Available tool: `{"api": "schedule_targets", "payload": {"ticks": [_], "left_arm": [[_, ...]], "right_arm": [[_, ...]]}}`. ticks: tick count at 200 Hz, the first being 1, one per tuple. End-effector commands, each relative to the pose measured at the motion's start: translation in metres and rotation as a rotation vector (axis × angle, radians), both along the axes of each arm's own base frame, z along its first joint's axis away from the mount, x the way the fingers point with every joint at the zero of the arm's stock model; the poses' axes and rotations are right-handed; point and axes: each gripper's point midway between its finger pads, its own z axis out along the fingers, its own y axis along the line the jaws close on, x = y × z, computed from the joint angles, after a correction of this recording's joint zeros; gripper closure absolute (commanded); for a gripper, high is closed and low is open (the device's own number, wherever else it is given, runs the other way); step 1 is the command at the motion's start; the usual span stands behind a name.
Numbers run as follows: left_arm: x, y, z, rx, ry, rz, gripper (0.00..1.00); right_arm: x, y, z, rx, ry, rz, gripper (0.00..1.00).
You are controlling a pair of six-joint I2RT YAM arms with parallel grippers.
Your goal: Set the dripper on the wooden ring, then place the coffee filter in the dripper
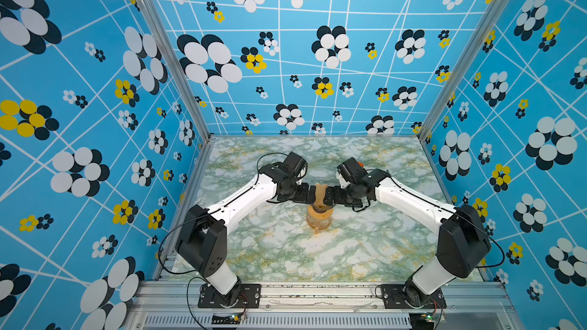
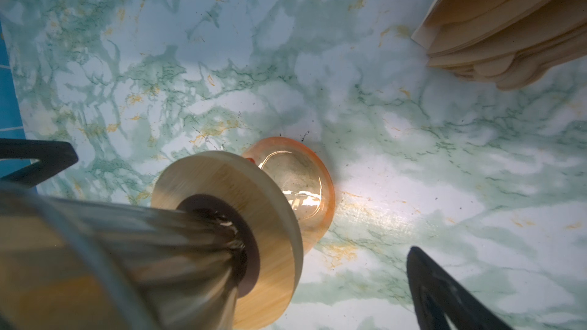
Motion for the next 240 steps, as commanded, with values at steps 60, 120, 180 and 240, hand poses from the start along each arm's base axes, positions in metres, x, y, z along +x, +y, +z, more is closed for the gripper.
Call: {"api": "schedule_targets", "payload": {"ticks": [60,120,180,240], "left_arm": [[-0.001,0.003,-0.002,0.019,0.023,0.013,0.01],[0.002,-0.004,0.013,-0.051,-0.014,0.004,0.01],[0.001,-0.001,0.013,-0.04,-0.019,0.008,0.01],[0.003,-0.001,0.021,-0.066,-0.044,0.008,0.01]], "right_arm": [[-0.002,-0.002,-0.005,-0.039,0.016,0.007,0.05],[0.003,0.001,0.023,-0.002,-0.045,0.017,0.05],[0.003,0.002,0.033,0.016,-0.066,0.018,0.05],[0.004,0.003,0.046,0.052,-0.106,0.015,0.06]]}}
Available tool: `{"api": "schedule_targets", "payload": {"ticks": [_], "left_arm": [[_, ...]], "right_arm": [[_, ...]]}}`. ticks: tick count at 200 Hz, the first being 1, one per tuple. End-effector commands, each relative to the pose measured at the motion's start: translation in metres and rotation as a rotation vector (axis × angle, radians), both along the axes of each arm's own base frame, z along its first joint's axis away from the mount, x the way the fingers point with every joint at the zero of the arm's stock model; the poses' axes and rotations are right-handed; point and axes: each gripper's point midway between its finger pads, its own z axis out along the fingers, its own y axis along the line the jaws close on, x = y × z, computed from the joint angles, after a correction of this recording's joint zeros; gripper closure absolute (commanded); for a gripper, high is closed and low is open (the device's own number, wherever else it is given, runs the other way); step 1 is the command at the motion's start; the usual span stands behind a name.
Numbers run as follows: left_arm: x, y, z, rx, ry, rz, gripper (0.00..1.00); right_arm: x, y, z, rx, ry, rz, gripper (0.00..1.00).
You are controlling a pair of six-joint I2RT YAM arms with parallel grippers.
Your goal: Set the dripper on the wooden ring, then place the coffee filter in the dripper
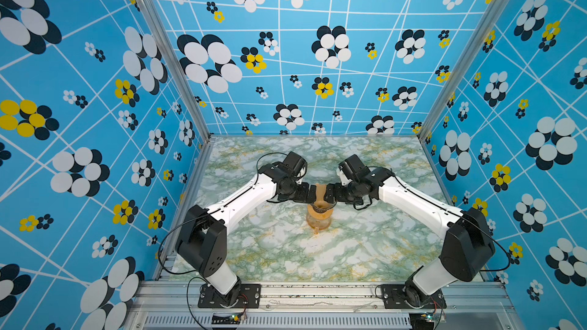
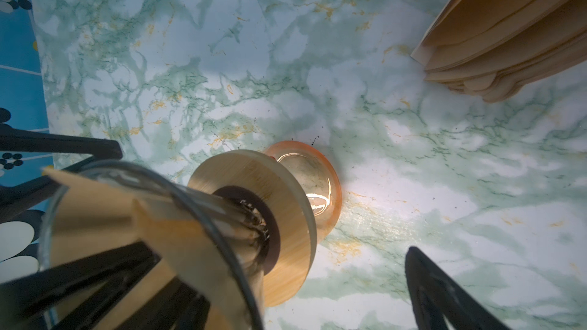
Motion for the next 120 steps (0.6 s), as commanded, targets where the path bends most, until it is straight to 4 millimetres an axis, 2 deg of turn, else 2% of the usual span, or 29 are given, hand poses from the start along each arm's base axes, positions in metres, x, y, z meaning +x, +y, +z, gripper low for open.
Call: {"api": "schedule_targets", "payload": {"ticks": [1,38,79,120], "left_arm": [[0.002,0.001,0.018,-0.042,-0.043,0.007,0.01],[0.004,0.001,0.024,-0.064,-0.062,0.013,0.01],[0.007,0.001,0.054,-0.119,-0.161,0.011,0.01],[0.005,0.019,0.081,-0.108,-0.281,0.039,0.01]], "right_arm": [[0.001,0.002,0.022,0.025,-0.059,0.014,0.06],[-0.002,0.001,0.028,0.037,-0.079,0.019,0.01],[-0.005,-0.002,0.043,0.055,-0.121,0.031,0.01],[-0.012,-0.013,0.059,0.076,-0.197,0.025,0.01]]}}
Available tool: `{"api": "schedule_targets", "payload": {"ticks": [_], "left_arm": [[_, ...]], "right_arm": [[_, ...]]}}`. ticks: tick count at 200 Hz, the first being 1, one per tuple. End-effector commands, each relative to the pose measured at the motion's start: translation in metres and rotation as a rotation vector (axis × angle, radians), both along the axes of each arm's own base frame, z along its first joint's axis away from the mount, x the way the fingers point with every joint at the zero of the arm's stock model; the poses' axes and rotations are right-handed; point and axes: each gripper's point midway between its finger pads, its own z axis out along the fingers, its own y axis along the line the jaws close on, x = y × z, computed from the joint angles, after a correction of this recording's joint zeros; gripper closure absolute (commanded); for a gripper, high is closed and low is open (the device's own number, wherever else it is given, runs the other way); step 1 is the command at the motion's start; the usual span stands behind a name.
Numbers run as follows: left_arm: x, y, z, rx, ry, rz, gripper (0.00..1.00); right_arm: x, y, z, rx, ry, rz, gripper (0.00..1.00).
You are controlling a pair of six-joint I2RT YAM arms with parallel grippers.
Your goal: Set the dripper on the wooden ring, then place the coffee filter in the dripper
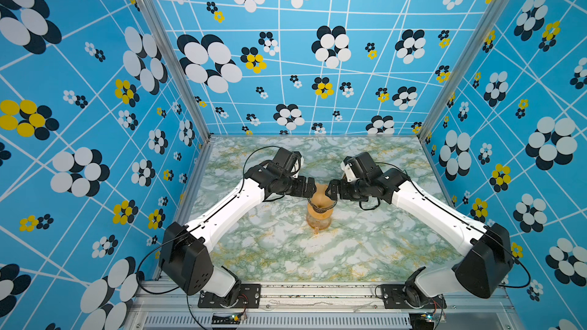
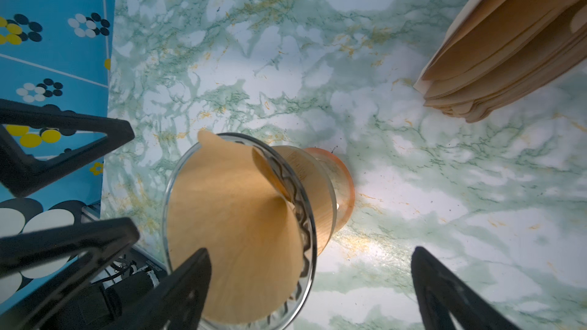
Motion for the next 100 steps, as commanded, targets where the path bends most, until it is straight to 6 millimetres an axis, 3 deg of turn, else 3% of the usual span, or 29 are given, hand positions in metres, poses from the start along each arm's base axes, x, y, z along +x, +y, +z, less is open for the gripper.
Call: {"api": "schedule_targets", "payload": {"ticks": [1,52,100], "left_arm": [[0.001,0.016,0.017,0.01,-0.091,0.033,0.01],[-0.003,0.064,0.054,-0.002,-0.233,0.146,0.01],[-0.014,0.11,0.047,-0.004,-0.311,0.247,0.01]], "right_arm": [[-0.006,-0.008,0.011,-0.002,-0.068,0.005,0.01],[-0.016,-0.033,0.045,0.01,-0.237,-0.02,0.0],[-0.024,-0.057,0.059,-0.018,-0.338,-0.045,0.01]]}}
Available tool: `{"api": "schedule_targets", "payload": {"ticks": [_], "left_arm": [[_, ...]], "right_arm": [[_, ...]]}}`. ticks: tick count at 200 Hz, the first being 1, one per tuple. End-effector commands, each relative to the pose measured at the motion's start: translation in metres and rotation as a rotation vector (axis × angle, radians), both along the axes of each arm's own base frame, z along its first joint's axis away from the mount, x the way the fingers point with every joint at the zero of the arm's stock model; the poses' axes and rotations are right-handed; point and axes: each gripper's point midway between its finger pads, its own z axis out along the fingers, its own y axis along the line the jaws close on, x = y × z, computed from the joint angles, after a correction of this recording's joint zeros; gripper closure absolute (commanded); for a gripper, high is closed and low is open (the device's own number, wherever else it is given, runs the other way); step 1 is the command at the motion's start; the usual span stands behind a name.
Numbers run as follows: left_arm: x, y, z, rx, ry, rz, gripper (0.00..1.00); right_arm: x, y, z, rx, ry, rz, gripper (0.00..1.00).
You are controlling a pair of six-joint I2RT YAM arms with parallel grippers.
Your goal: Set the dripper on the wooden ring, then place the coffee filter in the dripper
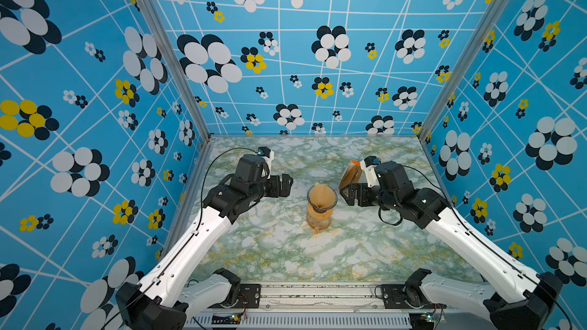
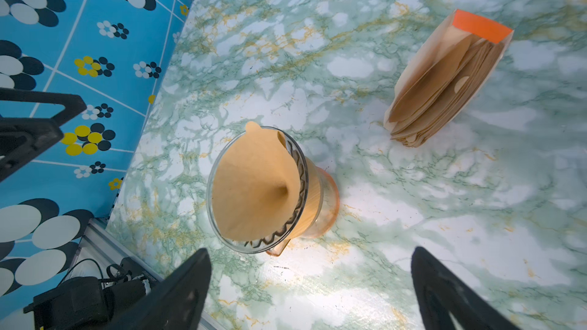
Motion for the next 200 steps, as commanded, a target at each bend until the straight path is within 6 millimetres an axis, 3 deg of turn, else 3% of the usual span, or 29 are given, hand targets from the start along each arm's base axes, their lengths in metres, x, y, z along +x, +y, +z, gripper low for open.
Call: {"api": "schedule_targets", "payload": {"ticks": [1,41,80,128,166,200], "left_arm": [[0.0,0.021,-0.01,0.021,-0.04,0.053,0.01],[-0.004,0.049,-0.038,0.052,-0.086,0.155,0.01],[0.0,0.096,-0.054,0.156,-0.167,0.354,0.01],[0.012,0.133,-0.075,0.305,-0.271,0.463,0.01],[0.033,0.141,-0.103,0.34,-0.339,0.452,0.01],[0.056,0.149,-0.109,0.406,-0.382,0.44,0.01]], "right_arm": [[0.002,-0.015,0.001,-0.053,-0.059,-0.028,0.01],[0.001,-0.042,-0.004,-0.107,-0.11,-0.121,0.01],[-0.007,-0.047,-0.015,-0.12,-0.133,-0.097,0.01],[-0.009,-0.068,-0.028,-0.087,-0.249,-0.184,0.01],[-0.007,-0.077,-0.044,-0.144,-0.259,-0.197,0.01],[-0.004,-0.077,-0.048,-0.153,-0.256,-0.207,0.01]]}}
